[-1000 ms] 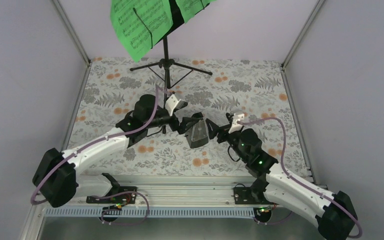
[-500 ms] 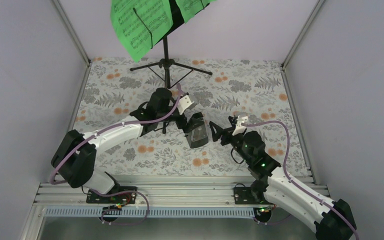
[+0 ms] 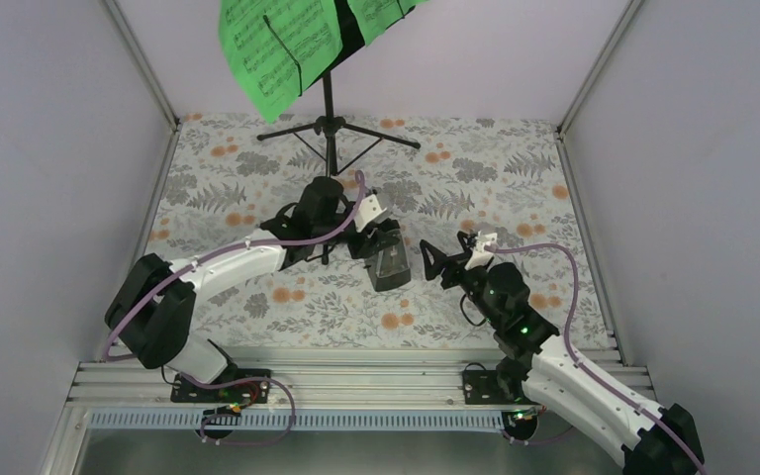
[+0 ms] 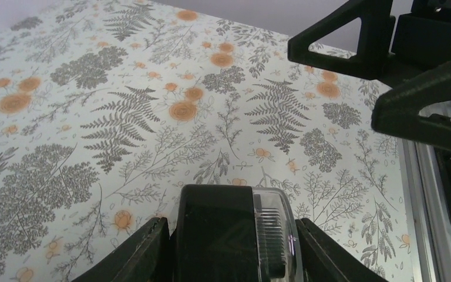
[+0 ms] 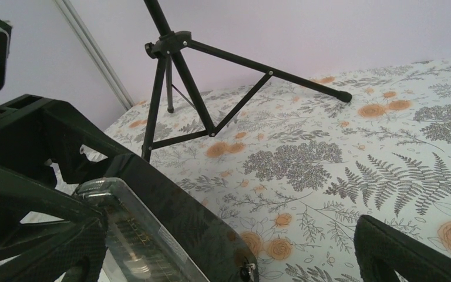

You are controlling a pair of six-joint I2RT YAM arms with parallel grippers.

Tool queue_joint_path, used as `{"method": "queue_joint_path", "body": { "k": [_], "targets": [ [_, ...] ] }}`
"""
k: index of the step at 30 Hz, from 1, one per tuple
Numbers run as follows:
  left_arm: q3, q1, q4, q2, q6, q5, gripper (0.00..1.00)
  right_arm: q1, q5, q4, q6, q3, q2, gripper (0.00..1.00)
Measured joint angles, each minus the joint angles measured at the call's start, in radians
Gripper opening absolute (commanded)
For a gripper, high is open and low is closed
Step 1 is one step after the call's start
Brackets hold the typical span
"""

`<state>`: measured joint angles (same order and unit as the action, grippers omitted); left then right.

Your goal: Pack up the instrument practice props

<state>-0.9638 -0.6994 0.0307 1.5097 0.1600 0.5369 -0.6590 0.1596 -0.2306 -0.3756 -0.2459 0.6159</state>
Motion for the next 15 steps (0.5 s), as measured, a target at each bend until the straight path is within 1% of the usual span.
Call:
{"method": "queue_joint_path", "body": {
  "k": [3,5,9,13,15],
  "targets": [
    [0.011,-0.001,0.006,-0.011,0.008,-0.016,0.44,0.002,0.002,0.006,-0.004,0.000,-0.015,1.00],
    [0.018,-0.002,0.011,-0.018,0.005,-0.029,0.41,0.004,0.002,0.012,-0.007,0.000,-0.024,1.00],
    [0.024,-0.011,0.016,-0.027,-0.024,-0.088,0.40,0.006,0.006,0.026,-0.011,0.000,-0.035,1.00],
    [0.061,-0.043,0.048,-0.062,-0.113,-0.232,0.40,0.006,0.011,0.035,-0.014,0.000,-0.035,1.00],
    [0.086,-0.075,0.061,-0.086,-0.183,-0.341,0.40,0.006,0.013,0.041,-0.018,0.000,-0.035,1.00]
  ]
}}
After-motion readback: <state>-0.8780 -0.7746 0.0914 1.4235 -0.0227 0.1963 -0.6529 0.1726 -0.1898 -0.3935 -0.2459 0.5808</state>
